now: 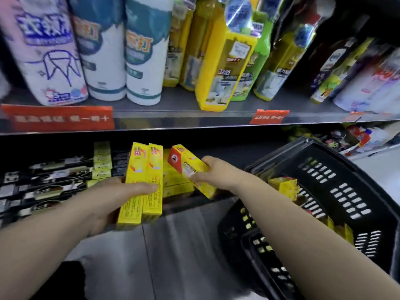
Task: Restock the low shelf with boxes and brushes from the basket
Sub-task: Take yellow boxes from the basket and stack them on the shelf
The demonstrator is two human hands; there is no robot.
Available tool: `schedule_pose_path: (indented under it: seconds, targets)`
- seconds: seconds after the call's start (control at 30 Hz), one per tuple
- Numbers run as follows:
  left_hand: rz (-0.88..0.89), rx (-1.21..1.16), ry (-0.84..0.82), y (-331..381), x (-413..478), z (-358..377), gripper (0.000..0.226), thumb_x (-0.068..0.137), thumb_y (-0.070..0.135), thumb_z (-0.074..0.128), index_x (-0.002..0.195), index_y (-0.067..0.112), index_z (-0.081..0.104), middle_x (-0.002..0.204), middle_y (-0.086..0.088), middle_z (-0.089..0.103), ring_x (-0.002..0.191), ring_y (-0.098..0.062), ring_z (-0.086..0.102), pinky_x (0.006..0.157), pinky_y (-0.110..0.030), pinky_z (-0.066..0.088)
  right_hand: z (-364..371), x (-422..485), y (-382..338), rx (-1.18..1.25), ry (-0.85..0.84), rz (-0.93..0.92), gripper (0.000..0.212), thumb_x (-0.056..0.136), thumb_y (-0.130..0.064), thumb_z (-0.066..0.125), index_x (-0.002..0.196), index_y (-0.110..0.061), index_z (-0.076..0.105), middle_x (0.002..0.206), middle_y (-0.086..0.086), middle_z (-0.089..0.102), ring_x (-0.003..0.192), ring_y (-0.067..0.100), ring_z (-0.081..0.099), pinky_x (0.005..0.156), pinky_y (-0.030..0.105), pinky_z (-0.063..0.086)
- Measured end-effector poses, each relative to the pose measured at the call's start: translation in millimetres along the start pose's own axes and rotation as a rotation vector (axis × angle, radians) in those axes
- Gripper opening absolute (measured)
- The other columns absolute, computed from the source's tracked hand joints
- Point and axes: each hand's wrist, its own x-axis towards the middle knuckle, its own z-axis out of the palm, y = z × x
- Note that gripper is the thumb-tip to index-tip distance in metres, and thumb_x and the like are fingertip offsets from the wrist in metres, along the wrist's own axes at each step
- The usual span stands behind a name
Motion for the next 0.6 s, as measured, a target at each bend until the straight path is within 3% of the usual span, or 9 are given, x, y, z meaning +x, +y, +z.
schedule_pose_path:
  seconds: [0.07, 0.13, 0.2, 0.3, 0.4, 0.6]
  targets:
    - [-0.013, -0.016, 0.044, -6, 0, -13, 0.047, 0.061, 0.027, 0.078, 0.105, 0.015, 0.068, 0.096, -0.013, 0.073, 0.089, -0.035, 0.069, 0.086, -0.053, 0.053, 12, 28, 2, -0.345, -0.005, -0.065, 0.038, 0.085, -0.039, 0.065, 0.109, -0.012, 0.054, 0.101, 0.010, 0.060, 0.097, 0.027, 0.057, 0.070, 0.027, 0.037]
    - [-0.017, -0.016, 0.081, -12, 2, -23, 0.038, 0.071, 0.024, 0.075, 0.106, 0.013, 0.067, 0.100, -0.013, 0.072, 0.086, -0.030, 0.068, 0.071, -0.037, 0.056, 26, 55, 11, -0.579, -0.003, -0.067, 0.047, 0.089, -0.038, 0.061, 0.128, -0.017, 0.046, 0.123, 0.014, 0.055, 0.117, 0.031, 0.049, 0.091, 0.033, 0.039]
    - [-0.013, -0.036, 0.101, -17, 3, -30, 0.028, 0.082, 0.020, 0.069, 0.106, 0.007, 0.064, 0.100, -0.013, 0.070, 0.076, -0.021, 0.066, 0.051, -0.022, 0.052, 39, 77, 20, -0.697, 0.002, -0.008, 0.050, 0.092, -0.027, 0.057, 0.137, -0.023, 0.037, 0.132, 0.015, 0.046, 0.124, 0.033, 0.040, 0.099, 0.038, 0.036]
    - [0.005, -0.072, 0.101, -22, 5, -38, 0.012, 0.084, 0.016, 0.066, 0.093, 0.009, 0.063, 0.079, -0.006, 0.068, 0.059, -0.012, 0.065, 0.039, -0.015, 0.047, 57, 95, 31, -0.704, -0.034, 0.039, 0.051, 0.093, -0.021, 0.056, 0.139, -0.028, 0.035, 0.136, 0.015, 0.039, 0.126, 0.035, 0.034, 0.099, 0.037, 0.034]
    - [0.037, -0.100, 0.090, -21, 8, -43, 0.005, 0.085, 0.011, 0.063, 0.080, 0.011, 0.062, 0.066, 0.000, 0.065, 0.044, -0.004, 0.061, 0.036, -0.013, 0.044, 78, 99, 38, -0.600, -0.038, 0.034, 0.049, 0.093, -0.025, 0.059, 0.137, -0.031, 0.039, 0.135, 0.012, 0.033, 0.123, 0.035, 0.030, 0.096, 0.037, 0.037]
    - [0.031, -0.090, 0.088, -20, 21, -49, 0.004, 0.082, 0.014, 0.066, 0.083, 0.013, 0.062, 0.059, 0.004, 0.068, 0.045, -0.005, 0.064, 0.037, -0.014, 0.045, 96, 105, 40, -0.565, 0.009, -0.011, 0.052, 0.093, -0.014, 0.056, 0.139, -0.029, 0.037, 0.134, 0.012, 0.035, 0.119, 0.032, 0.032, 0.096, 0.040, 0.039]
